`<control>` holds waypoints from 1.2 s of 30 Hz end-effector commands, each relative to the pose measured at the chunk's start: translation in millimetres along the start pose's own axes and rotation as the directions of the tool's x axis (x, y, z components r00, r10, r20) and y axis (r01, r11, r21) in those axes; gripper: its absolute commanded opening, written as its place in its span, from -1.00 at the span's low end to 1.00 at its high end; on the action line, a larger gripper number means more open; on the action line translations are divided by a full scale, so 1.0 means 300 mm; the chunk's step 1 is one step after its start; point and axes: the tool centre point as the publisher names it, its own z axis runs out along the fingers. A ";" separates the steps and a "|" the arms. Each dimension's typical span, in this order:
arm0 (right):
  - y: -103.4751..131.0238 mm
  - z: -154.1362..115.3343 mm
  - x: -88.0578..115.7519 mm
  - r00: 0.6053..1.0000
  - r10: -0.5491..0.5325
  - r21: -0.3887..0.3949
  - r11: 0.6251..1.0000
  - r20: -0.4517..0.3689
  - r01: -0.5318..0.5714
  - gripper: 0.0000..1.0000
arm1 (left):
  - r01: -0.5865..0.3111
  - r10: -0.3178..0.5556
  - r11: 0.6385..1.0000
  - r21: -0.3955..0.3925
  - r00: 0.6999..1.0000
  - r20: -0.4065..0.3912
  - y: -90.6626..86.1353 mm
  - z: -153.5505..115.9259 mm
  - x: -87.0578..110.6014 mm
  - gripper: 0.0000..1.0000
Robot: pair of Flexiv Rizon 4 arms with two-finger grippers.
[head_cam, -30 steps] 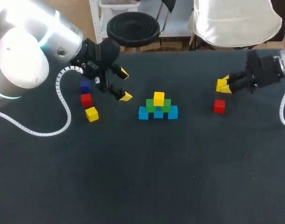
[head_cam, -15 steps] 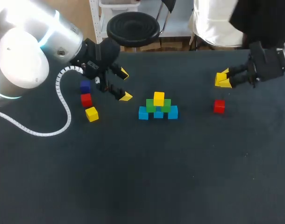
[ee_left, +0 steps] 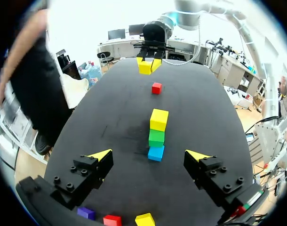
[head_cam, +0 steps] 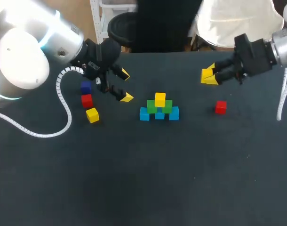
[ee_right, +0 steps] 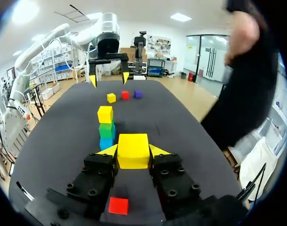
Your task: Place the blue cubes, place green cubes on the blue cubes, place the yellow cubes on the green cubes, then place the red cubes on the yellow cubes, and place purple cube on the red cubes.
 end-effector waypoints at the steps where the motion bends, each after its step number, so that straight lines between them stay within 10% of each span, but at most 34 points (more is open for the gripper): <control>1: 0.022 0.001 -0.026 1.000 -0.002 0.010 1.000 -0.028 0.002 -1.00 | -0.004 0.004 1.000 -0.001 1.000 0.006 -0.002 -0.001 0.006 1.00; 21: 0.022 0.001 -0.026 1.000 -0.002 0.010 1.000 -0.028 0.002 -1.00 | -0.004 0.004 1.000 -0.001 1.000 0.006 -0.002 -0.001 0.006 1.00; 36: 0.179 0.139 -0.062 0.999 -0.014 -0.011 1.000 -0.048 0.014 -1.00 | -0.004 0.004 1.000 -0.001 1.000 0.006 -0.002 -0.001 0.006 1.00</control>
